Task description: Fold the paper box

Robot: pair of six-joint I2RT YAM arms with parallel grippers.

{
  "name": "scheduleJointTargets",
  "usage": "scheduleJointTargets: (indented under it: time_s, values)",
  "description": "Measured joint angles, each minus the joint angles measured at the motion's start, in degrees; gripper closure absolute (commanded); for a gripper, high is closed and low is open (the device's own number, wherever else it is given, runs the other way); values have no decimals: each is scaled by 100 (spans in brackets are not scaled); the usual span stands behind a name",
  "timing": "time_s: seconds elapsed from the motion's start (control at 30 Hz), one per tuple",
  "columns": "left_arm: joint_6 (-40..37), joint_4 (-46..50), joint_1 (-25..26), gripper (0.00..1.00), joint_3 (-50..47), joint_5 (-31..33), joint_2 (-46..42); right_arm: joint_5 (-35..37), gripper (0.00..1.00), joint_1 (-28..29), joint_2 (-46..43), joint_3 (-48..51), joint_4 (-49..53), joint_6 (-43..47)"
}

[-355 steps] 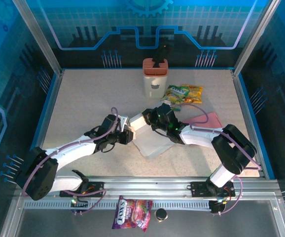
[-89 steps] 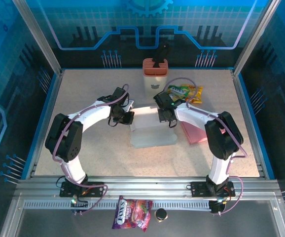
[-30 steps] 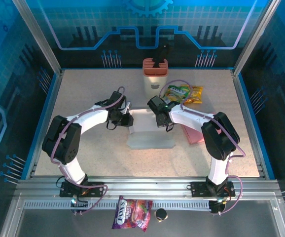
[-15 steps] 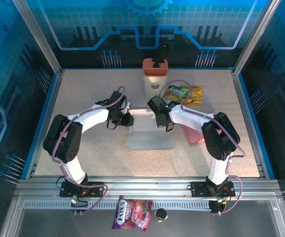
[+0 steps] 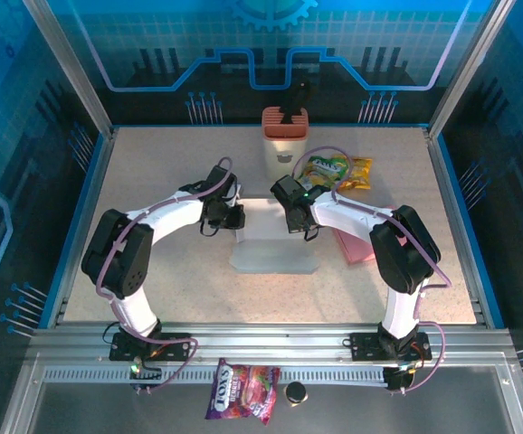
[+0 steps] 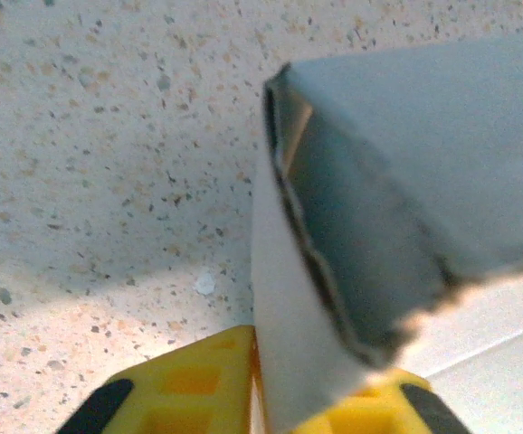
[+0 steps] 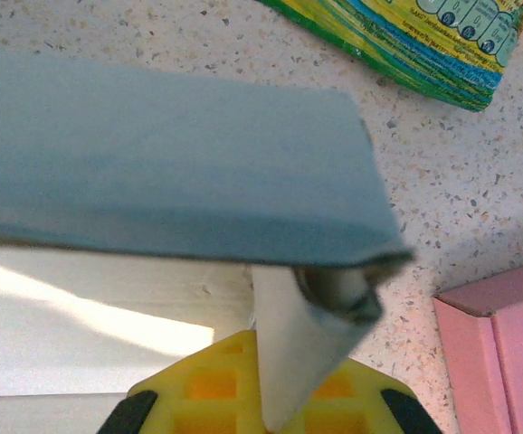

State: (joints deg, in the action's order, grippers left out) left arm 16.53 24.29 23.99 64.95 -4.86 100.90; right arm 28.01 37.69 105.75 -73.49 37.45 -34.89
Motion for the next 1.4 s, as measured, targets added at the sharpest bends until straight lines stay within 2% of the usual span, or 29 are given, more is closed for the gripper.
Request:
scheduleJointTargets:
  time_s: [0.07,0.47,0.73,0.8,0.9,0.97,1.23,1.3,1.4]
  values:
    - [195,87,92,96,81,258,44,2,100,0,0,0,-2,-2]
    - [1976,1386,1036,100,925,2297,529,-42,100,2,0,0,-13,-90]
    - [2516,1836,1123,100,1305,2632,782,-271,100,-70,0,0,-33,-105]
    - [2516,1871,1123,84,1327,2647,789,-299,100,-74,0,0,-50,-105]
    - [2463,1886,1121,74,1329,2763,789,-299,100,-74,0,0,-55,-105]
    - [2367,1886,1115,71,1329,2802,789,-299,100,-74,0,0,-55,-105]
    - [2103,1853,1045,77,1329,2730,793,-297,100,-70,0,0,-70,-105]
    - [2072,1814,1038,83,1329,2710,804,-297,100,-68,0,0,-68,-105]
    - [2033,1740,1036,97,1346,2693,861,-302,100,-68,0,0,-79,-105]
